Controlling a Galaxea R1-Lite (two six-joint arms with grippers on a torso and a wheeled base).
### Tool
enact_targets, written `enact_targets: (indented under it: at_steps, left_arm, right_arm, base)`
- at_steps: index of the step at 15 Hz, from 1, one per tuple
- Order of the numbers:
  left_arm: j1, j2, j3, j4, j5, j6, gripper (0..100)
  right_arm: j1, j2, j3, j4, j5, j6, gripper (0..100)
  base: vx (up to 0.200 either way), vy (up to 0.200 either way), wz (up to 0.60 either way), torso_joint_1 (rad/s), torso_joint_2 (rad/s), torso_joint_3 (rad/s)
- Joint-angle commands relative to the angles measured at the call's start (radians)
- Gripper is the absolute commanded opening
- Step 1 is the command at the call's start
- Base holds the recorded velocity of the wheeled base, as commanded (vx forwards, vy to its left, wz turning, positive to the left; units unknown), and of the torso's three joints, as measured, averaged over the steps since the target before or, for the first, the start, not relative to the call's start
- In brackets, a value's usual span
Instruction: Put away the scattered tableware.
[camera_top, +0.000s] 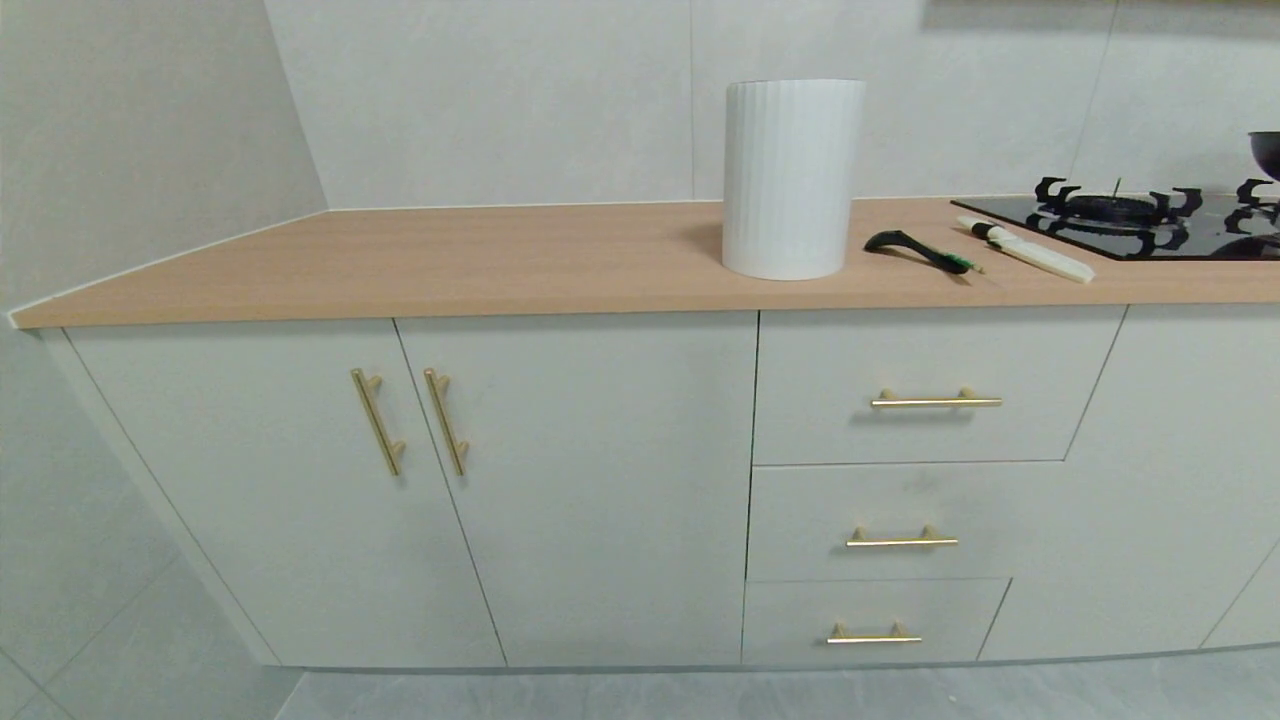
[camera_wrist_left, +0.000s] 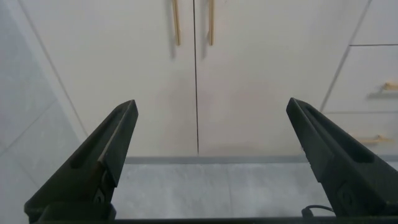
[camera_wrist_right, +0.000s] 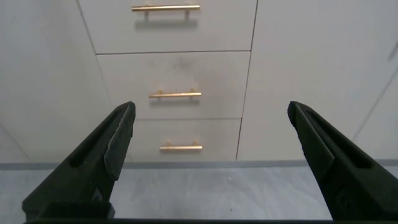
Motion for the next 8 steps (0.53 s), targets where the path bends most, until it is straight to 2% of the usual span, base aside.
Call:
enact_targets:
  at_steps: [1, 8]
  left_arm:
    - [0.000, 0.001, 0.000, 0.000, 0.000, 0.000, 100]
    - [0.000, 0.001, 0.000, -0.002, 0.000, 0.003, 100]
  right_arm:
    - [0.000, 0.002, 0.000, -0.001, -0.001, 0.000, 100]
    - [0.000, 0.002, 0.000, -0.001, 0.000, -0.002, 100]
  base:
    - [0.000, 0.000, 0.00, 0.000, 0.00, 0.000]
    - [0.000, 0.000, 0.00, 0.000, 0.00, 0.000]
